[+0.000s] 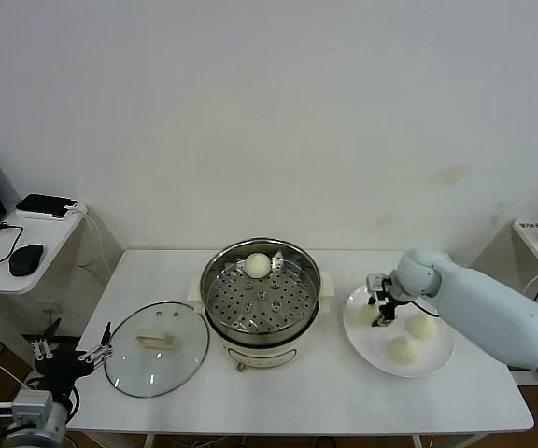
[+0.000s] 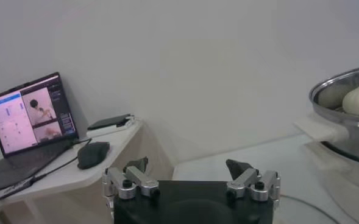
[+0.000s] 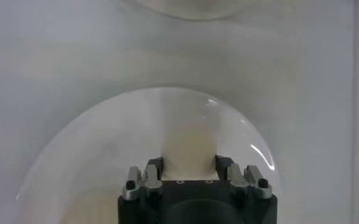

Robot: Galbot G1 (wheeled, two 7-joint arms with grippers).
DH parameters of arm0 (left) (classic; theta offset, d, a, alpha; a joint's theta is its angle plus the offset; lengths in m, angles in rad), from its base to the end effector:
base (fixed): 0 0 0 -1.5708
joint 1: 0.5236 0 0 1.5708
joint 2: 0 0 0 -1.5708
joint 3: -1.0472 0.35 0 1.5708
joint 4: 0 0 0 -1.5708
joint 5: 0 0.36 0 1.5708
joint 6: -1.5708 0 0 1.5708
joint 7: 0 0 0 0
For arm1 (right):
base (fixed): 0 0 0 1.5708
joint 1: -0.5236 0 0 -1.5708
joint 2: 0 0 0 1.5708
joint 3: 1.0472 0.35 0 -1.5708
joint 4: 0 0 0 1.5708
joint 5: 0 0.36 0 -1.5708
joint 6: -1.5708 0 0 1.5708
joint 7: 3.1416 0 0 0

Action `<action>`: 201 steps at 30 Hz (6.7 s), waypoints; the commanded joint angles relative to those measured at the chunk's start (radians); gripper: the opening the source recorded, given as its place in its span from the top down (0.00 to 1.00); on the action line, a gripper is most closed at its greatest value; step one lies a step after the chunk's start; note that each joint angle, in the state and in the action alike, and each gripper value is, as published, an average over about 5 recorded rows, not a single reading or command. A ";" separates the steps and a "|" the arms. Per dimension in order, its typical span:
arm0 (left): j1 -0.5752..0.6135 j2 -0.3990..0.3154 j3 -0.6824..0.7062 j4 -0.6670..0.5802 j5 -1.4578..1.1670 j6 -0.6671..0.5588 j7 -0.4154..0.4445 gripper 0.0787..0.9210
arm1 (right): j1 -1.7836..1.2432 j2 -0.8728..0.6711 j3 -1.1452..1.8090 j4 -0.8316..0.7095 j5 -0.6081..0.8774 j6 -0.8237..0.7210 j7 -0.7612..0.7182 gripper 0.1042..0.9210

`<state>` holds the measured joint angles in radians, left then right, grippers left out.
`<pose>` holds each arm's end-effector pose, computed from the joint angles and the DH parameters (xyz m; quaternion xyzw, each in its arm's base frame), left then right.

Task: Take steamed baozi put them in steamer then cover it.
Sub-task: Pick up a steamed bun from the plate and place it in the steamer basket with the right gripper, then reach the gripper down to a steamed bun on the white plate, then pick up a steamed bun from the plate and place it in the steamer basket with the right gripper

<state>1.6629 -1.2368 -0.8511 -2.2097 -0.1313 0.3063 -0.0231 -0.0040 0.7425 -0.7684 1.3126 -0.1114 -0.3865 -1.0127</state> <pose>0.1671 0.1322 -0.2375 0.0671 -0.9793 -0.1574 0.1085 0.5194 -0.0993 -0.1918 0.4561 -0.5860 0.5468 0.3867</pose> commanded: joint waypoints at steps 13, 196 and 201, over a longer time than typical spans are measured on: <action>-0.006 0.004 0.003 -0.009 -0.003 0.008 0.001 0.12 | 0.625 0.051 -0.318 0.159 0.357 -0.099 0.031 0.43; -0.047 0.035 0.014 -0.021 0.005 0.038 0.016 0.12 | 0.214 -0.198 0.013 0.205 0.056 0.088 -0.249 0.38; -0.046 0.034 0.008 -0.021 0.003 0.038 0.017 0.12 | 0.393 -0.091 -0.092 0.183 0.120 0.077 -0.251 0.38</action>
<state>1.6164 -1.2025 -0.8430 -2.2311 -0.1285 0.3444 -0.0067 0.1414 0.5757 -0.7296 1.4992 -0.0711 -0.3084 -1.2509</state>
